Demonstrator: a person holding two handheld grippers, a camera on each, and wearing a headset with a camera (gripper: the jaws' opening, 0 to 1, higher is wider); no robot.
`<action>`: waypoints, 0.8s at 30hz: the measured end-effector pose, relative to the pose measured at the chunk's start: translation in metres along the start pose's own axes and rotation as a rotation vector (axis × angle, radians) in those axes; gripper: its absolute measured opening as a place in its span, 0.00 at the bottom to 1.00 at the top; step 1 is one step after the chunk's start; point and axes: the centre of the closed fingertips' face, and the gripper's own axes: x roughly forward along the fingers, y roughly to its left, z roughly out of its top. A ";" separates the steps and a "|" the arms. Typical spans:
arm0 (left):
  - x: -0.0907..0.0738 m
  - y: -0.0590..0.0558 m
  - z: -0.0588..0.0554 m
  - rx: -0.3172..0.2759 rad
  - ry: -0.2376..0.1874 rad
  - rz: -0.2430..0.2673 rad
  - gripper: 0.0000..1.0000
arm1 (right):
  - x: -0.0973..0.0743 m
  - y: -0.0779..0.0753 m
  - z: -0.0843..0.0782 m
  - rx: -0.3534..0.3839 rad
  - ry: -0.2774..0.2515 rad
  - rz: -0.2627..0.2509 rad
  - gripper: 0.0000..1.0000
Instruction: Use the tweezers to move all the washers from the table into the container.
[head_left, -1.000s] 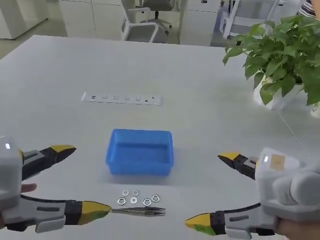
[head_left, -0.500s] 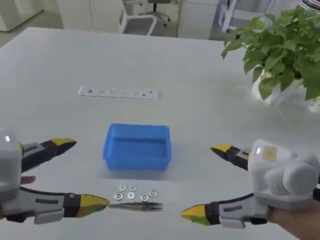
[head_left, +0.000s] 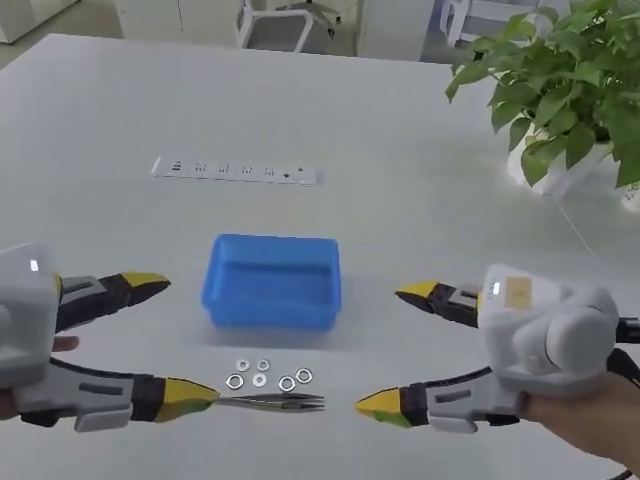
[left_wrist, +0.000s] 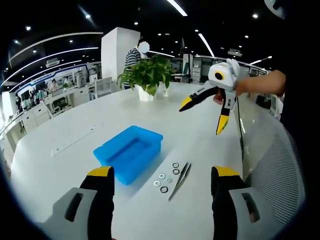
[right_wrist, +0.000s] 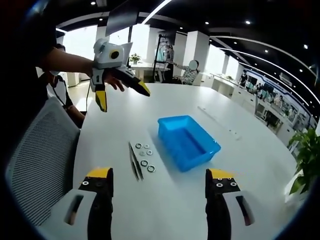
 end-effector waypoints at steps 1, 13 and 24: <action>0.001 -0.001 -0.001 0.005 0.006 -0.007 0.83 | 0.001 0.001 0.000 -0.004 0.002 0.008 0.72; 0.014 -0.007 -0.017 0.075 0.079 -0.100 0.63 | 0.024 0.012 -0.005 -0.097 0.046 0.130 0.54; 0.025 -0.009 -0.037 0.109 0.160 -0.173 0.47 | 0.044 0.023 -0.013 -0.168 0.092 0.235 0.39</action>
